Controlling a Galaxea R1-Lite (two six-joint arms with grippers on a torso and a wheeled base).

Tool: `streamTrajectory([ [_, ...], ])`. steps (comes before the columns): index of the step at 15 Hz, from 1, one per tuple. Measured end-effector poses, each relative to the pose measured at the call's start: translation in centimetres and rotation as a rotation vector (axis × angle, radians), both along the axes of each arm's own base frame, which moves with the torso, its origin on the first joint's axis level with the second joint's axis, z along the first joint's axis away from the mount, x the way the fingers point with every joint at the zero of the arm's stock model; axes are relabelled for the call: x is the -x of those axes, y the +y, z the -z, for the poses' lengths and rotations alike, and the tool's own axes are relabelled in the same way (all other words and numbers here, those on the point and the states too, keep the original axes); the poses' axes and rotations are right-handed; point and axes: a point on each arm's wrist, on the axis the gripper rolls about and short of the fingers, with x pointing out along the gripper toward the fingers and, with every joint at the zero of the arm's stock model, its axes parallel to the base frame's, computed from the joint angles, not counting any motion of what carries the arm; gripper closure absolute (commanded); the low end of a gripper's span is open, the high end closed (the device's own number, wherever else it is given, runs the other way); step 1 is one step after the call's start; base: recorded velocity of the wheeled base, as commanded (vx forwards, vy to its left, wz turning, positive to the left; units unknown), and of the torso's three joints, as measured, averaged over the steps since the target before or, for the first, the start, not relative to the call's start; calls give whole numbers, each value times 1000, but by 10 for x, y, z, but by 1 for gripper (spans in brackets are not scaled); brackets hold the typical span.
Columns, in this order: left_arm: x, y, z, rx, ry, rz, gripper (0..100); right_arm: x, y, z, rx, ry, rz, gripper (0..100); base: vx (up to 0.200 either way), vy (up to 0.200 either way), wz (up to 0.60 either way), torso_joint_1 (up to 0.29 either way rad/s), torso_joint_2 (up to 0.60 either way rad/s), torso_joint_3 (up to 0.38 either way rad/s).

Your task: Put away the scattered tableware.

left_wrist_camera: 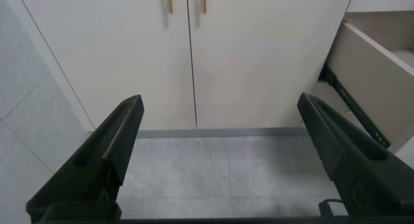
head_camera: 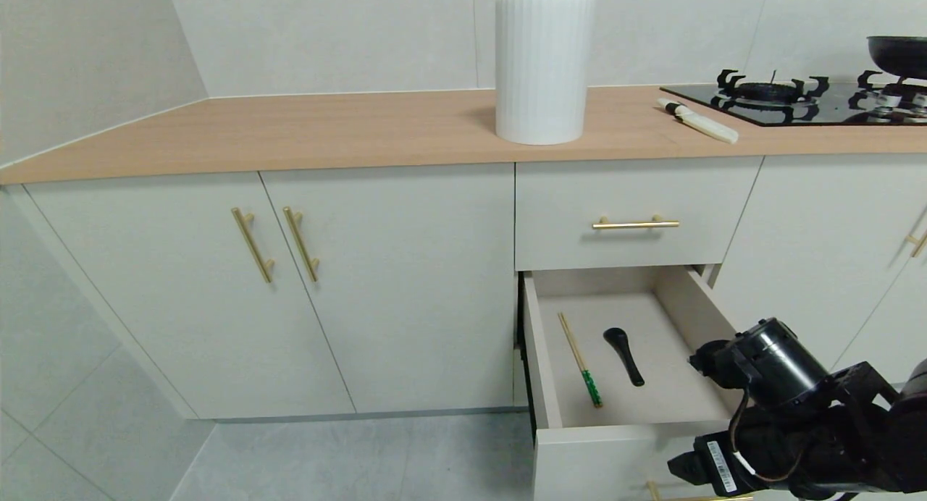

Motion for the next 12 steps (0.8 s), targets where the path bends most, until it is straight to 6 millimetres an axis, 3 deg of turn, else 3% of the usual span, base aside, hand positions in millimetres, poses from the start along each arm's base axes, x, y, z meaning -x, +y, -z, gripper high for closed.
streamTrajectory([
  [6, 0, 0, 0, 0, 0, 1, 0, -16, 7, 10, 23, -65, 35, 0, 0, 0, 0, 0, 0, 0],
  [12, 0, 0, 0, 0, 0, 0, 0, -33, 11, 6, 9, -90, 54, 0, 0, 0, 0, 0, 0, 0],
])
